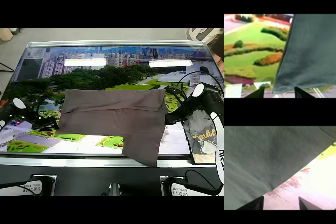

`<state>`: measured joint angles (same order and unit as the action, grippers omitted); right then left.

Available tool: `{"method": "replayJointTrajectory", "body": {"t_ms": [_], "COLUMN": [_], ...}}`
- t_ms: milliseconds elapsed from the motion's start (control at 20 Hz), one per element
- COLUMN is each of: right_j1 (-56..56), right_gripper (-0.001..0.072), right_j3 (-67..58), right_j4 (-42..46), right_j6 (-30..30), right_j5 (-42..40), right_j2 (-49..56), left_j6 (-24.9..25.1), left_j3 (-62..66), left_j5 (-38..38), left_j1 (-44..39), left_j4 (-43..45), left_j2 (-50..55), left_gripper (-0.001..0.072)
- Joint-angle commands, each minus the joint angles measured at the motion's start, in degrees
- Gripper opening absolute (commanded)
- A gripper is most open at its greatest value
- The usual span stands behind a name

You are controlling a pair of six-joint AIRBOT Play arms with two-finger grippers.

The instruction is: Fold the shirts.

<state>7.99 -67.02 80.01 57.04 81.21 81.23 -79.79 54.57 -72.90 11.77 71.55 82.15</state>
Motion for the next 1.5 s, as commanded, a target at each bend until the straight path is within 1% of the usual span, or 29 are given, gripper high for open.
{"method": "replayJointTrajectory", "body": {"t_ms": [0,100,150,200,250,350,450,600,750,800,850,950,1000,1100,1150,1200,1250,1400,1450], "right_j1": [0.0,0.0,0.0,0.0,0.0,0.0,0.0,0.0,0.0,0.0,0.0,0.0,0.0,0.0,0.0,0.0,0.0,0.0,0.0], "right_gripper": [0.0431,0.0434,0.0443,0.0482,0.0483,0.0506,0.0505,0.0494,0.049,0.0477,0.042,0.0415,0.0386,0.0386,0.0305,0.0146,0.0019,0.0017,0.0017], "right_j3": [1.6,3.2,5.0,7.5,10.1,15.5,20.5,26.1,29.0,29.2,29.3,29.5,29.6,29.6,29.6,29.5,29.5,28.8,27.8], "right_j4": [-0.2,-0.3,-0.4,-0.5,-1.6,-4.7,-6.4,-10.7,-11.5,-12.0,-12.5,-13.6,-14.1,-14.4,-14.5,-14.5,-14.5,-15.3,-16.0], "right_j6": [0.5,0.6,0.6,0.6,0.5,0.3,0.3,0.3,0.3,0.3,0.5,0.6,0.7,0.8,0.8,0.9,1.0,0.8,-0.5], "right_j5": [0.0,0.3,0.3,0.0,-0.4,-2.1,-4.5,-6.6,-8.4,-8.8,-9.2,-10.4,-11.1,-12.2,-12.4,-12.5,-12.5,-12.2,-12.2], "right_j2": [-1.4,-1.6,-2.2,-3.1,-4.3,-7.7,-9.9,-10.1,-10.1,-10.1,-10.1,-10.1,-10.1,-10.1,-10.1,-10.1,-10.1,-10.4,-11.0], "left_j6": [0.1,-0.4,-1.1,-1.9,-1.8,-1.6,-1.6,-1.6,-1.6,-1.6,-1.6,-1.6,-1.6,-1.6,-1.6,-1.6,-1.2,-1.2,-1.1], "left_j3": [-3.2,-3.2,-3.2,-3.2,-3.2,-3.2,-3.2,-3.2,-3.2,-3.2,-3.2,-3.2,-3.2,-3.2,-3.2,-3.2,-3.2,-3.1,-2.5], "left_j5": [2.7,3.8,4.7,5.1,5.3,5.4,5.4,5.4,5.3,5.3,5.3,5.3,5.3,5.5,5.5,5.6,5.6,5.6,5.3], "left_j1": [-1.3,-2.1,-2.3,-2.3,-2.3,-2.3,-2.3,-2.3,-2.3,-2.3,-2.3,-2.3,-2.3,-2.3,-2.3,-2.3,-2.3,-2.3,-2.3], "left_j4": [-1.1,-1.3,-1.6,-1.7,-1.7,-1.7,-1.7,-1.7,-1.7,-1.7,-1.7,-1.8,-1.9,-1.9,-1.9,-1.9,-1.9,-2.0,-2.5], "left_j2": [-0.3,0.0,0.0,0.0,-0.1,-0.4,-0.9,-1.5,-2.4,-2.6,-2.7,-2.7,-2.7,-2.7,-2.7,-2.7,-2.7,-2.7,-2.7], "left_gripper": [0.0481,0.0481,0.0443,0.0263,0.003,0.0024,0.0023,0.0023,0.0023,0.0023,0.0024,0.0024,0.0024,0.0023,0.0024,0.0023,0.0023,0.0023,0.0023]}}
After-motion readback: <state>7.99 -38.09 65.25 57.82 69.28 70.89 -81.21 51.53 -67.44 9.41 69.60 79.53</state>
